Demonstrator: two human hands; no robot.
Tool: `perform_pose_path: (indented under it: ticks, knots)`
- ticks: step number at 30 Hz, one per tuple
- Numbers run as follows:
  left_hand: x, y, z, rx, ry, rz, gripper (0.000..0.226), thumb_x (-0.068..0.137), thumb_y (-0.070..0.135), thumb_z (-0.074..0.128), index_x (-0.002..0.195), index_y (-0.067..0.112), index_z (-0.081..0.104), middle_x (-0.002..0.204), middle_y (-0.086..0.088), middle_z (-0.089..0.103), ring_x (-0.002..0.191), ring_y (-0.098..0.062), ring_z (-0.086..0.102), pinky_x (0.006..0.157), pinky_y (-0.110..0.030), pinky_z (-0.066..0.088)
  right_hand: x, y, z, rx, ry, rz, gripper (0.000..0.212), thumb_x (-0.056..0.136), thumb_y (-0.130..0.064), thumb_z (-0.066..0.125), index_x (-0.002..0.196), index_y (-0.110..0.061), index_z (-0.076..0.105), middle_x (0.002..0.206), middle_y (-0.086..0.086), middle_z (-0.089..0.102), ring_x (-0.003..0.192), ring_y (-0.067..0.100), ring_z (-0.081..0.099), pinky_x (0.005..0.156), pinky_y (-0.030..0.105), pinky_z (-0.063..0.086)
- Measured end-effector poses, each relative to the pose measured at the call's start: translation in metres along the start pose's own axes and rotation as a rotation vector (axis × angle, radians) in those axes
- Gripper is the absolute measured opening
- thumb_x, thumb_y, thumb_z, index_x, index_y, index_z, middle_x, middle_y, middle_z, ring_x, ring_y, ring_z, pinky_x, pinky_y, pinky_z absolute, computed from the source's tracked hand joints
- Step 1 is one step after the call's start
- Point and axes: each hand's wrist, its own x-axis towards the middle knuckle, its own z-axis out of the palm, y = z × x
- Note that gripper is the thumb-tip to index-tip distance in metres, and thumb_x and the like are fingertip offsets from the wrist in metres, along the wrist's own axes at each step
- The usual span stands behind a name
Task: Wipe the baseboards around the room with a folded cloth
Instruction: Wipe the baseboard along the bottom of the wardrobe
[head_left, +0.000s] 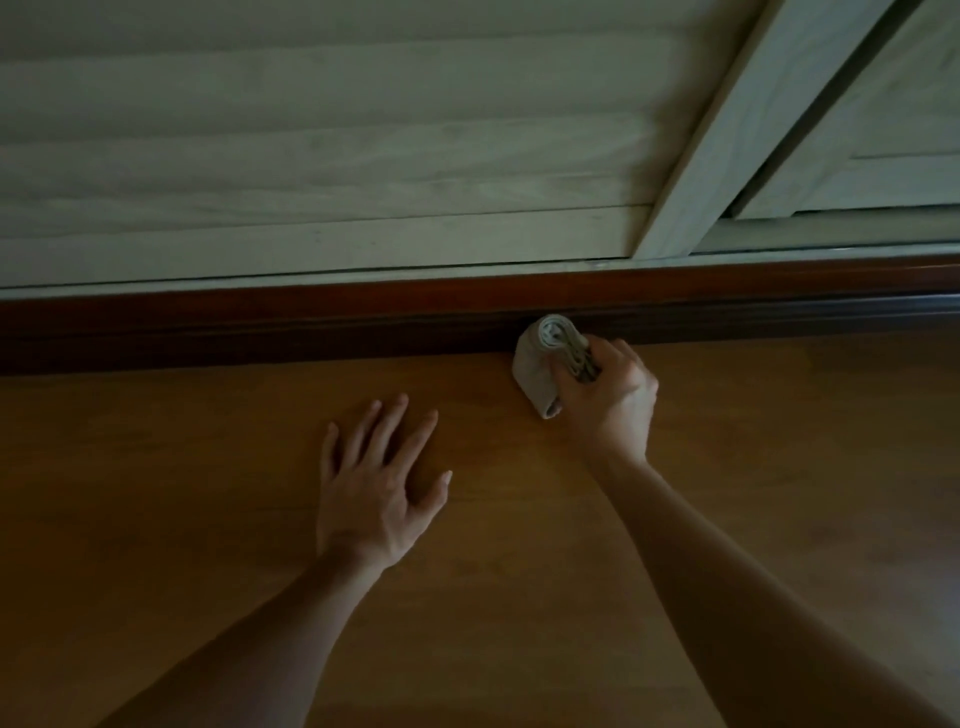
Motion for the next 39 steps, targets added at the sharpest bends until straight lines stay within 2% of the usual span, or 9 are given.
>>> perform_pose_path:
  ticks: [5,8,13,17,22,26,30,35,39]
  knots:
    - [0.0,-0.003,0.001,0.012,0.004,0.002,0.067,0.094,0.072,0.028,0.154,0.043,0.03,0.167,0.005,0.022,0.153,-0.023,0.018,0.121,-0.058,0.013,0.001,0.004,-0.005,-0.007,0.055,0.04,0.028,0.086,-0.031,0.073,0.104,-0.01,0.073,0.092,0.004,0.068,0.078,0.017,0.062,0.067,0.035,0.053]
    - [0.001,-0.003,0.002,0.004,0.014,0.001,0.067,0.094,0.072,0.029,0.153,0.042,0.033,0.166,0.005,0.022,0.153,-0.024,0.018,0.121,-0.059,0.013,-0.001,0.001,-0.003,-0.027,0.036,0.025,0.027,0.088,-0.03,0.073,0.105,-0.009,0.072,0.093,0.004,0.066,0.078,0.017,0.062,0.067,0.034,0.052]
    - [-0.001,-0.002,0.001,-0.011,0.038,0.007,0.067,0.094,0.071,0.026,0.153,0.04,0.037,0.165,0.003,0.026,0.152,-0.025,0.022,0.121,-0.059,0.013,0.009,0.027,-0.03,-0.092,0.102,0.111,0.019,0.089,-0.027,0.07,0.094,-0.008,0.071,0.084,-0.003,0.059,0.075,0.017,0.057,0.065,0.024,0.034]
    - [-0.001,-0.001,0.002,-0.012,0.05,0.006,0.067,0.094,0.069,0.028,0.153,0.039,0.039,0.165,0.003,0.028,0.152,-0.025,0.023,0.121,-0.059,0.013,0.018,0.051,-0.053,-0.145,0.191,0.297,0.024,0.089,-0.027,0.069,0.091,-0.003,0.069,0.088,0.009,0.065,0.078,0.019,0.054,0.066,0.021,0.027]
    - [-0.001,-0.001,0.002,-0.008,0.053,0.008,0.066,0.095,0.069,0.027,0.153,0.039,0.039,0.165,0.003,0.027,0.152,-0.025,0.024,0.121,-0.058,0.013,0.015,0.044,-0.044,-0.113,0.171,0.19,0.021,0.088,-0.028,0.07,0.095,-0.009,0.072,0.084,0.003,0.064,0.076,0.015,0.054,0.071,0.028,0.036]
    - [0.0,-0.002,0.004,0.004,0.053,0.005,0.066,0.094,0.07,0.027,0.153,0.041,0.037,0.166,0.003,0.025,0.152,-0.025,0.022,0.121,-0.058,0.012,0.015,0.044,-0.044,-0.088,0.233,0.237,0.024,0.089,-0.029,0.069,0.087,-0.005,0.069,0.079,0.001,0.058,0.073,0.015,0.051,0.076,0.039,0.047]
    - [0.0,-0.002,0.005,0.008,0.055,0.005,0.066,0.095,0.069,0.027,0.153,0.041,0.035,0.165,0.003,0.025,0.152,-0.025,0.021,0.121,-0.059,0.013,0.005,0.023,-0.025,-0.064,0.092,0.121,0.022,0.091,-0.029,0.069,0.101,-0.01,0.072,0.09,0.0,0.064,0.075,0.009,0.054,0.066,0.022,0.042]
    - [-0.001,-0.001,0.004,0.006,0.074,0.006,0.065,0.093,0.066,0.034,0.152,0.039,0.04,0.164,0.001,0.03,0.151,-0.026,0.026,0.121,-0.058,0.015,-0.011,-0.029,0.022,0.003,-0.057,-0.073,0.028,0.09,-0.031,0.069,0.103,-0.006,0.071,0.094,0.005,0.067,0.075,0.015,0.061,0.061,0.025,0.049]
    - [-0.001,-0.001,0.004,0.01,0.073,0.009,0.065,0.092,0.065,0.036,0.152,0.041,0.038,0.164,0.002,0.03,0.151,-0.026,0.026,0.12,-0.059,0.017,-0.015,-0.032,0.029,0.03,-0.009,-0.089,0.028,0.09,-0.032,0.071,0.103,-0.007,0.072,0.091,0.004,0.067,0.072,0.014,0.062,0.06,0.03,0.055]
